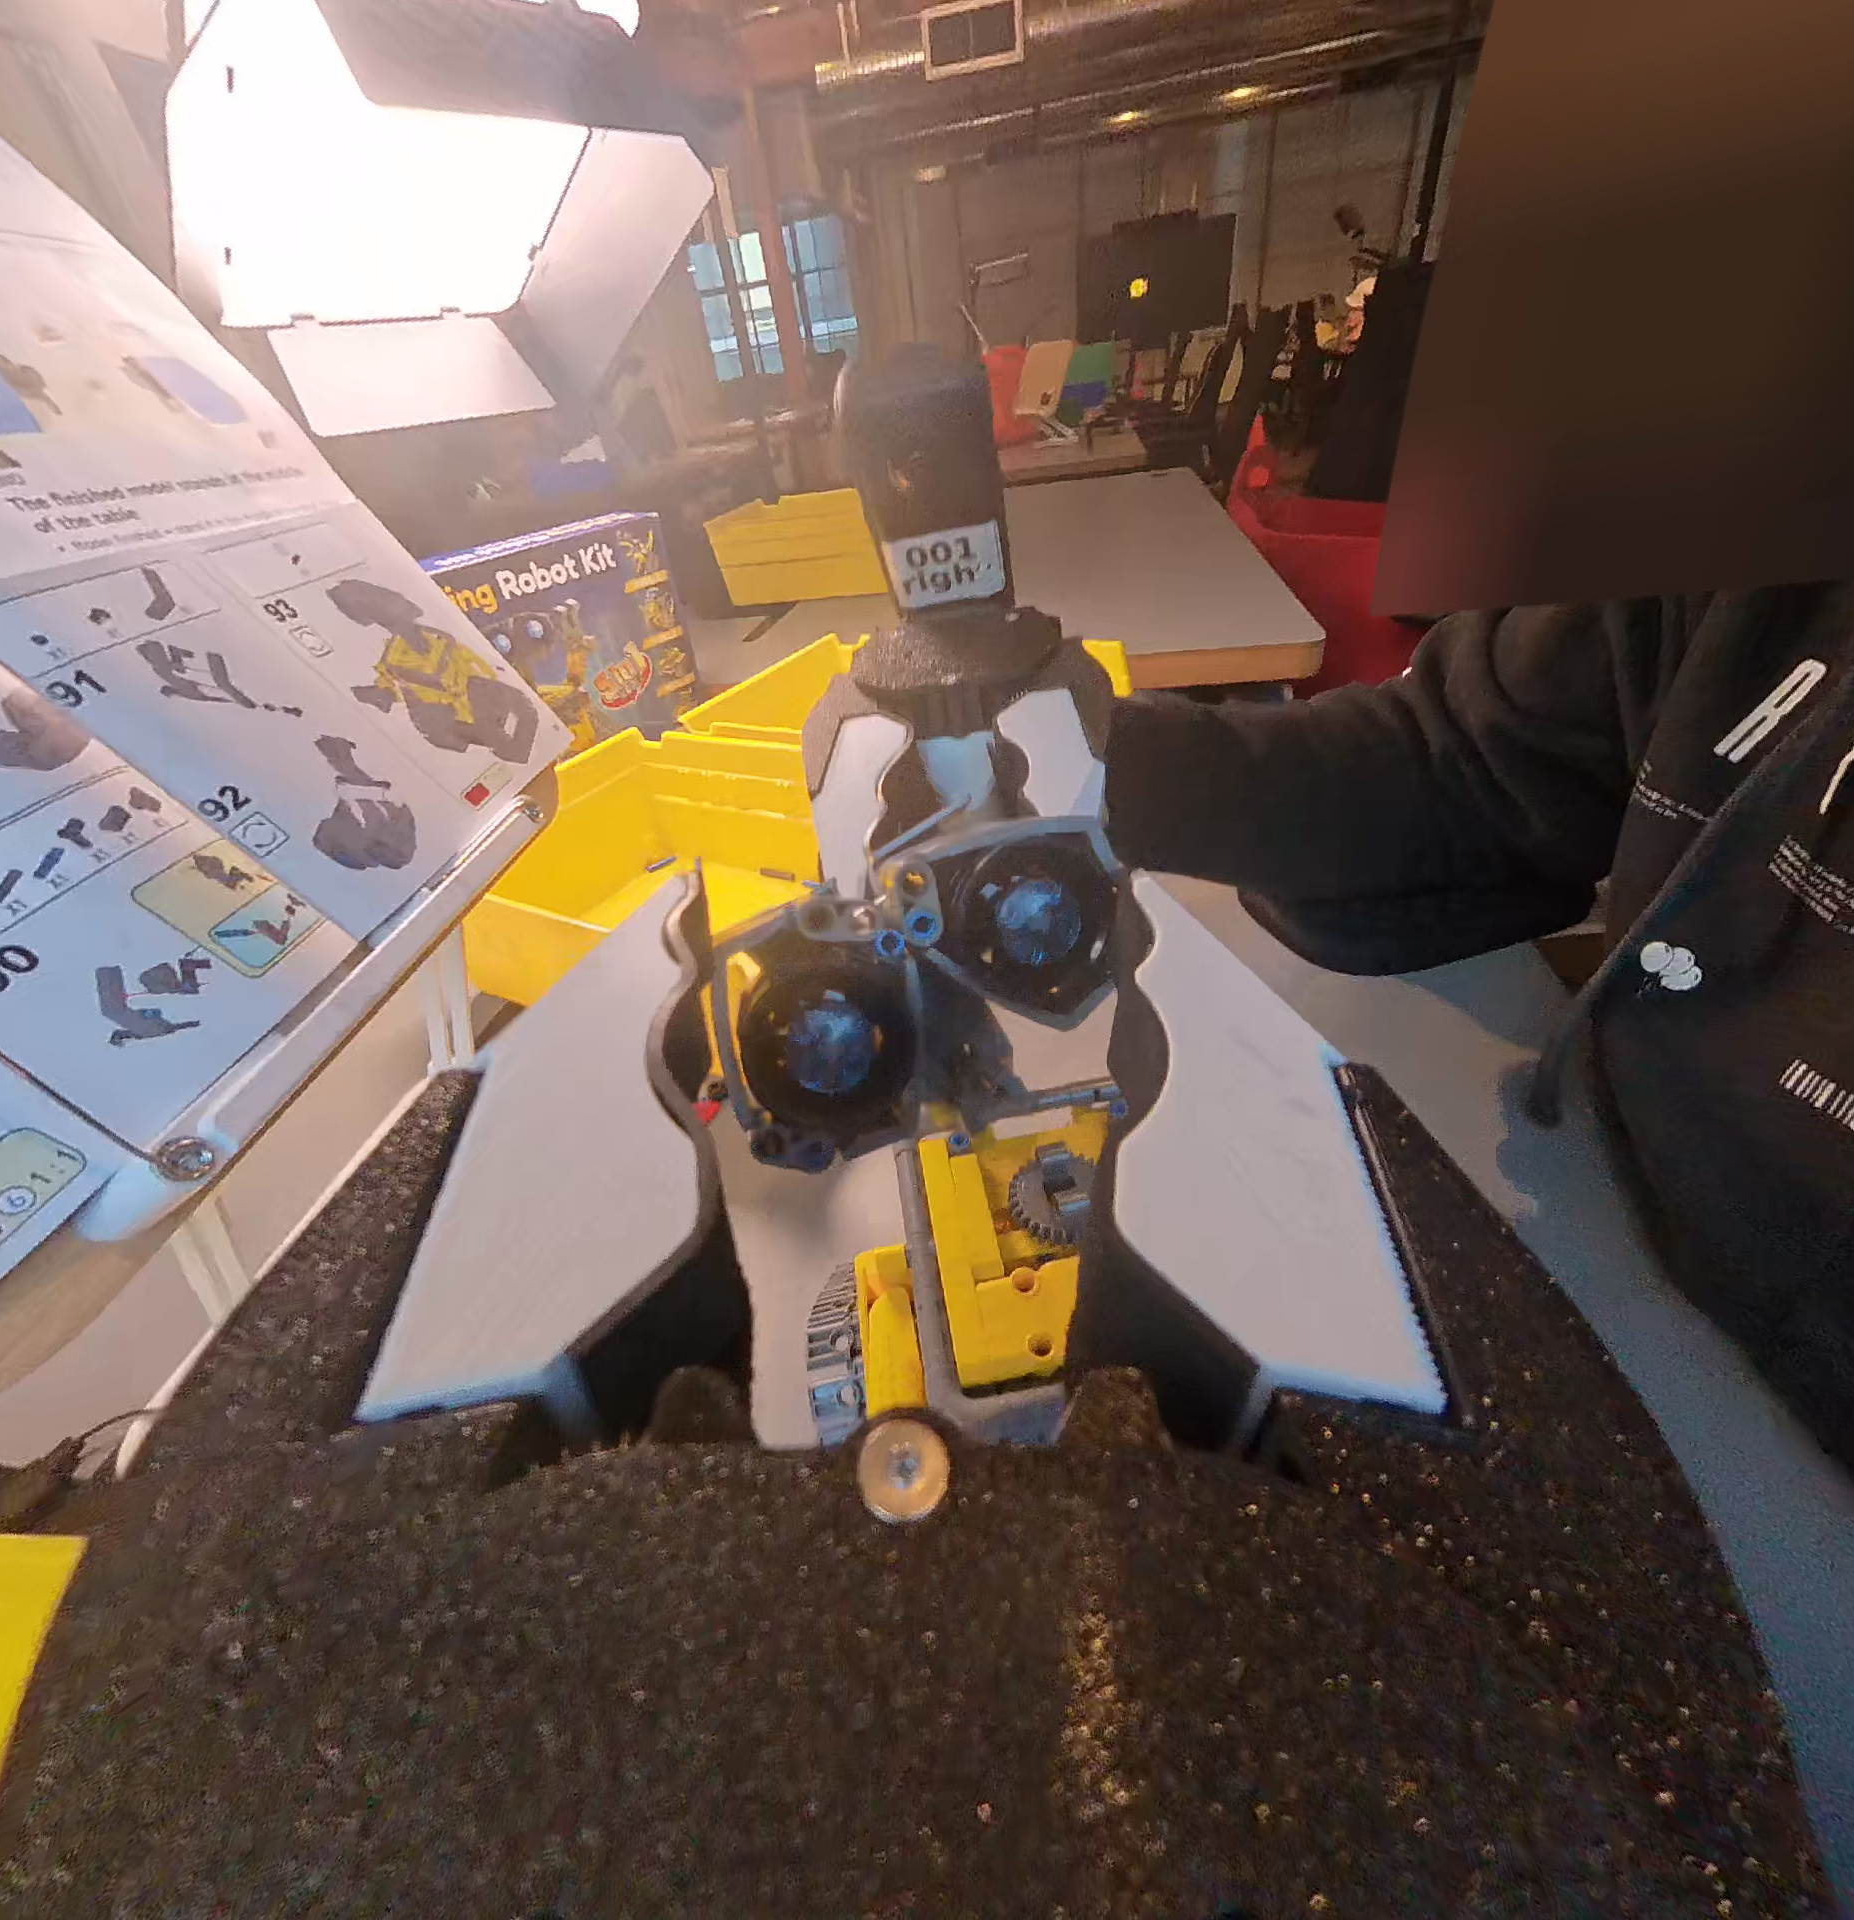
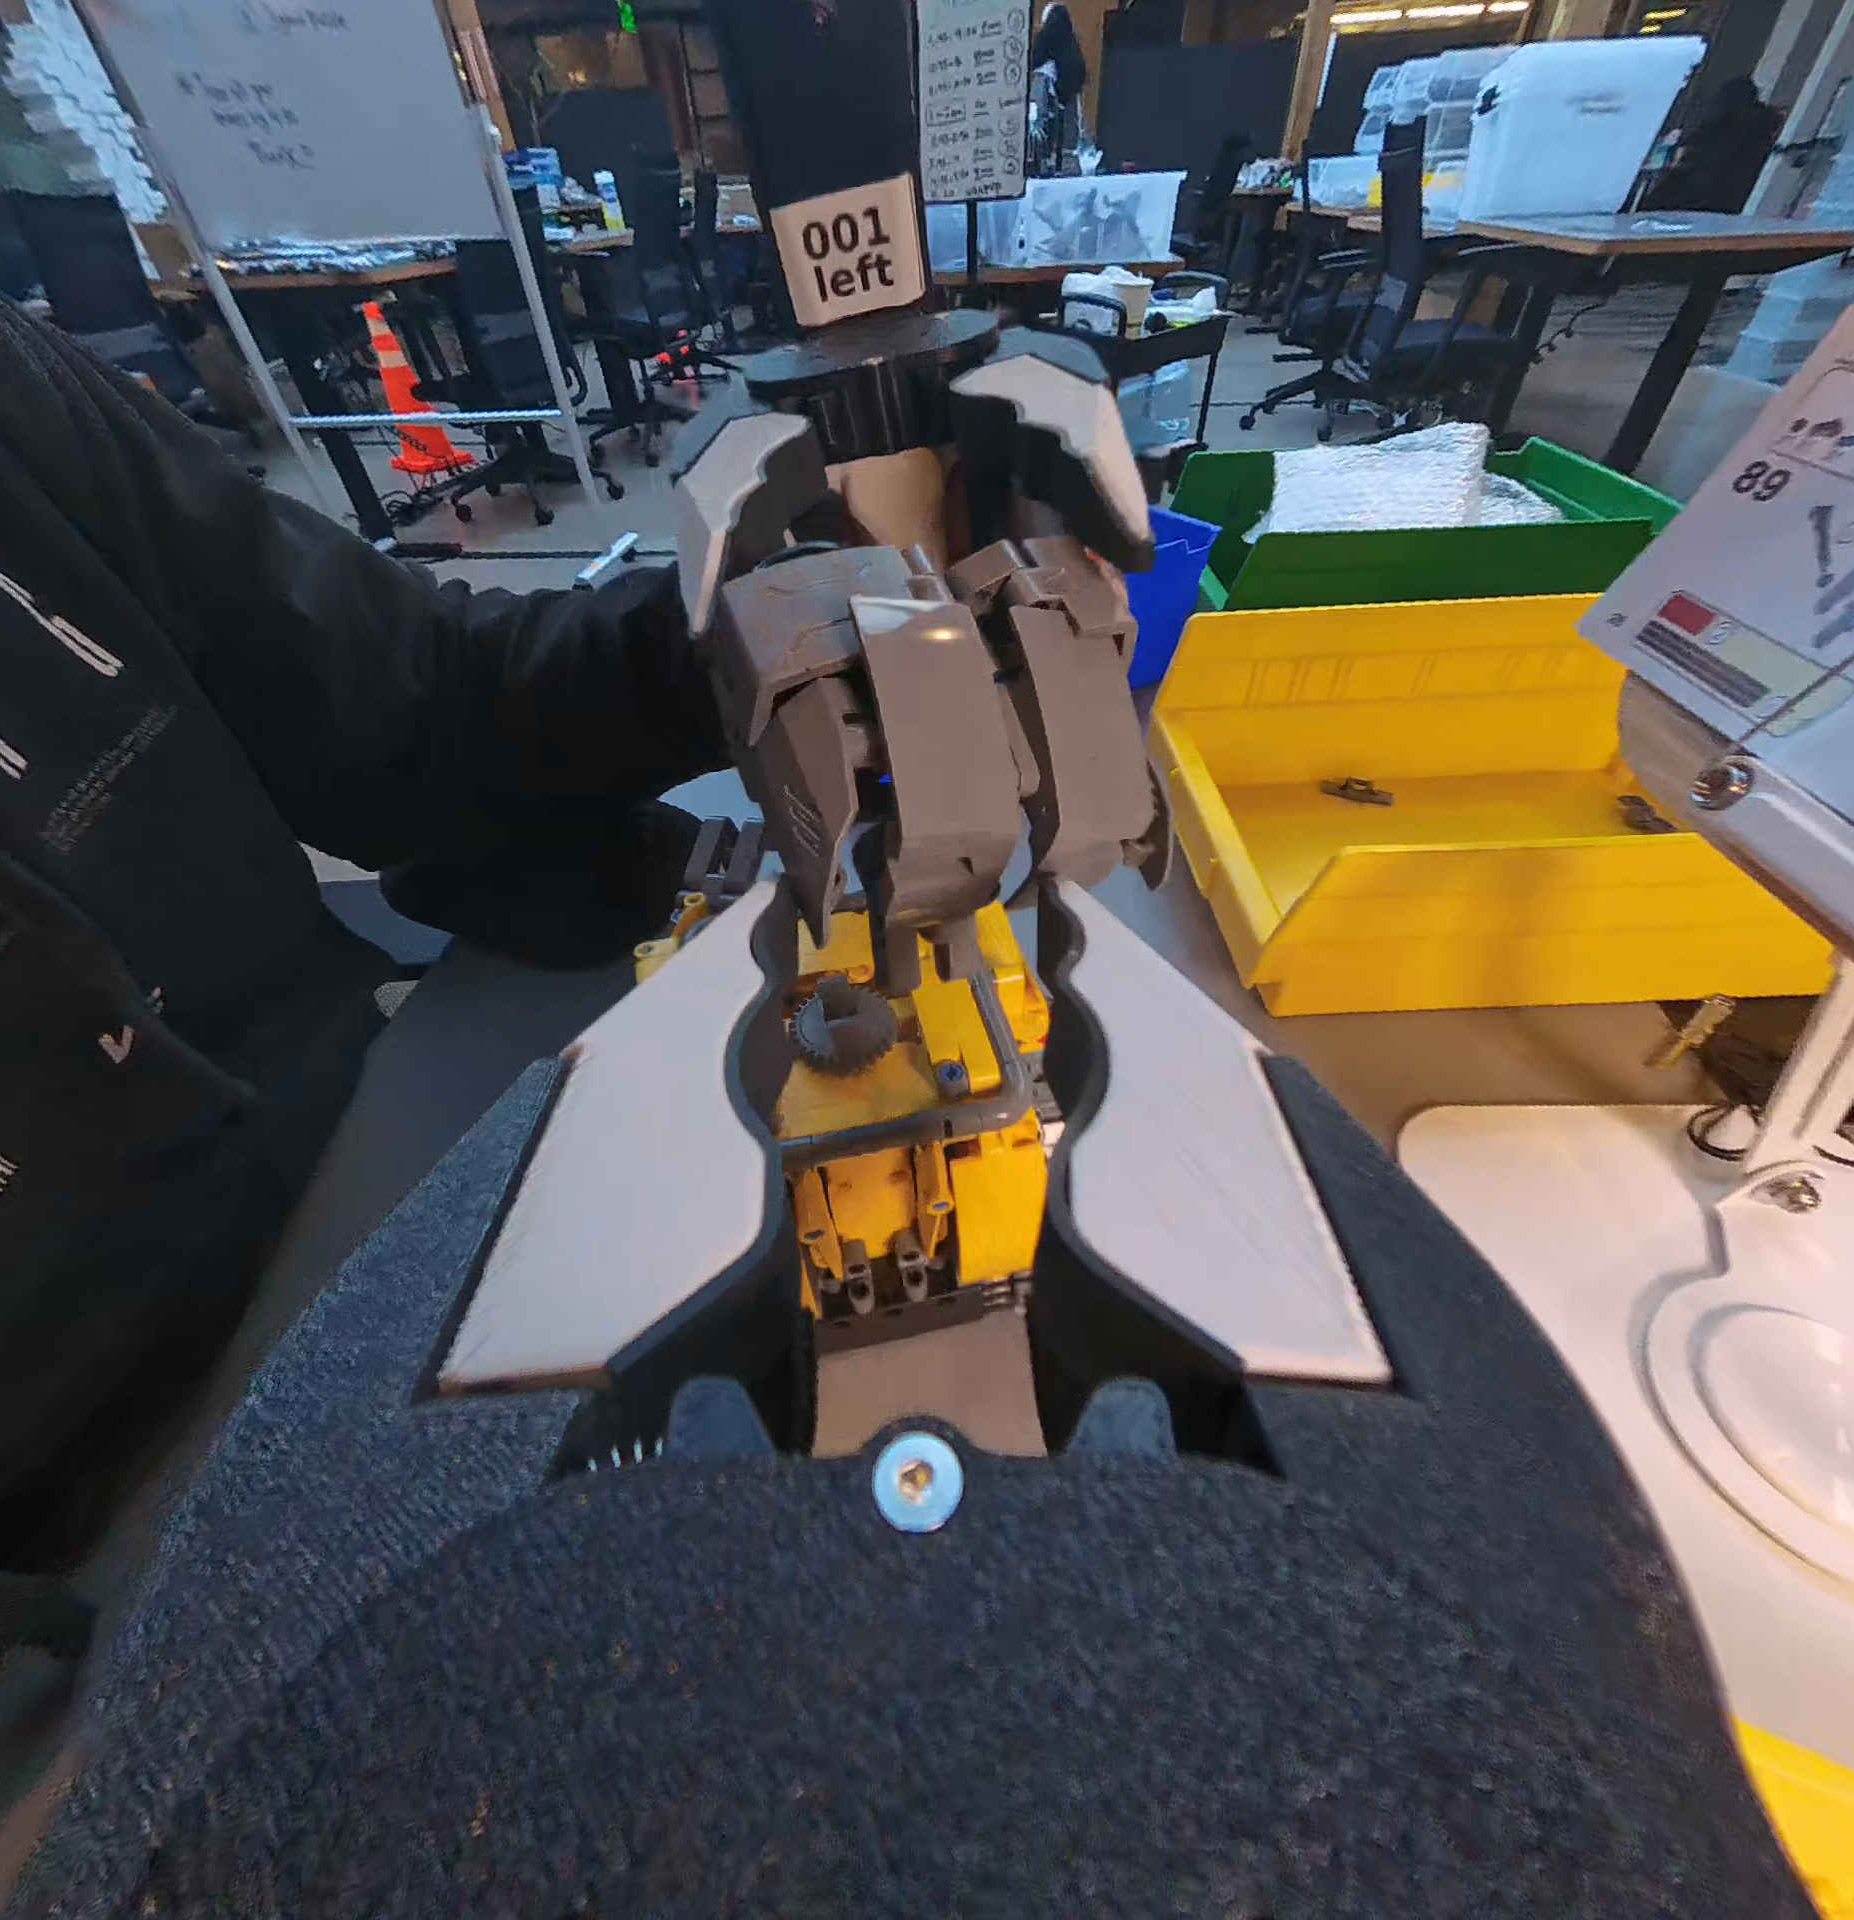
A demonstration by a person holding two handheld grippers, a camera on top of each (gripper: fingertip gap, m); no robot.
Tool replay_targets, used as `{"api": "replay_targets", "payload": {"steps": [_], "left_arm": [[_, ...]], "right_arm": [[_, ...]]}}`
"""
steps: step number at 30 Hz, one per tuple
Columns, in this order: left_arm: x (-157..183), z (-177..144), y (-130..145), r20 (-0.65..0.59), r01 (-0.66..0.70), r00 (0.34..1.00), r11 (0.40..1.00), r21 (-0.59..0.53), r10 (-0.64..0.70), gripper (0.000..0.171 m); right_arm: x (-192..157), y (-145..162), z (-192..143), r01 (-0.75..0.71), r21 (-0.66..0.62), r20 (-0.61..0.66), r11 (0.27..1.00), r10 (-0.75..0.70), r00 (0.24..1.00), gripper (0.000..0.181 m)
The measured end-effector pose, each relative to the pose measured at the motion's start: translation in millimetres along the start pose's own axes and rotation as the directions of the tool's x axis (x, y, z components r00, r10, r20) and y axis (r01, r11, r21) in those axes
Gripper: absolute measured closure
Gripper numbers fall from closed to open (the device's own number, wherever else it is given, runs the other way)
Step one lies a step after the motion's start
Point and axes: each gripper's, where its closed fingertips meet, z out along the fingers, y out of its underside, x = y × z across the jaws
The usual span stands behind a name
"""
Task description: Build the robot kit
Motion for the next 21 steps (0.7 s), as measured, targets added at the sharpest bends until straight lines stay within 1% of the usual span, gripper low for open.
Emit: {"api": "replay_targets", "payload": {"steps": [1, 2, 3, 4, 5, 6, 7, 8, 11, 13, 16, 18, 21], "left_arm": [[1.0, -0.3, 5.9, 0.000, 0.000, 1.000, 1.000, -0.021, 0.000, 0.096], [4.7, -1.0, 12.4, -0.016, 0.000, 1.000, 0.999, -0.046, 0.000, 0.103], [11.1, -1.8, 19.3, -0.045, -0.005, 0.999, 0.997, -0.071, 0.002, 0.121], [13.1, -1.6, 26.8, -0.041, -0.015, 0.999, 0.995, -0.099, 0.011, 0.121], [13.7, -1.1, 34.4, -0.026, -0.027, 0.999, 0.992, -0.124, 0.024, 0.113], [17.0, -1.0, 40.8, -0.031, -0.031, 0.999, 0.989, -0.145, 0.027, 0.113], [20.1, -1.3, 48.4, -0.036, -0.036, 0.999, 0.984, -0.175, 0.030, 0.117], [20.3, -2.1, 51.2, -0.022, -0.046, 0.999, 0.983, -0.180, 0.043, 0.117], [22.8, -7.4, 52.7, -0.015, -0.059, 0.998, 0.980, -0.189, 0.058, 0.117], [22.1, -9.7, 54.0, -0.009, -0.052, 0.999, 0.979, -0.199, 0.052, 0.118], [15.9, -13.5, 55.3, 0.035, -0.030, 0.999, 0.981, -0.194, 0.038, 0.119], [11.6, -17.0, 59.5, 0.062, -0.001, 0.998, 0.979, -0.202, 0.014, 0.116], [8.5, -22.6, 60.2, 0.068, 0.060, 0.996, 0.985, -0.160, -0.050, 0.113]], "right_arm": [[1.5, 1.2, -2.0, 0.011, -0.011, -0.013, 1.000, -0.011, 1.000, 0.136], [3.9, 0.6, -3.4, 0.019, -0.010, -0.031, 1.000, -0.019, 0.999, 0.142], [6.0, -2.0, -4.5, 0.025, 0.006, -0.047, 1.000, -0.025, 0.999, 0.148], [5.9, -2.3, -4.8, 0.031, 0.008, -0.047, 0.999, -0.030, 0.998, 0.150], [3.3, -0.5, -3.8, 0.046, -0.003, -0.037, 0.999, -0.046, 0.998, 0.150], [0.8, 2.3, -2.4, 0.064, -0.023, -0.033, 0.998, -0.064, 0.997, 0.148], [0.0, 7.9, 0.2, 0.077, -0.060, -0.036, 0.995, -0.080, 0.996, 0.146], [-0.5, 8.7, 1.8, 0.093, -0.064, -0.044, 0.994, -0.096, 0.994, 0.146], [-5.1, 8.2, 3.8, 0.085, -0.061, -0.023, 0.994, -0.087, 0.996, 0.147], [-4.5, 9.8, 2.2, 0.083, -0.068, -0.021, 0.994, -0.085, 0.996, 0.151], [-0.7, 14.8, -0.1, 0.071, -0.083, -0.033, 0.994, -0.074, 0.997, 0.155], [0.0, 17.6, 0.5, 0.069, -0.091, -0.037, 0.993, -0.072, 0.997, 0.158], [0.4, 16.7, 2.2, 0.048, -0.078, -0.037, 0.996, -0.051, 0.998, 0.159]]}}
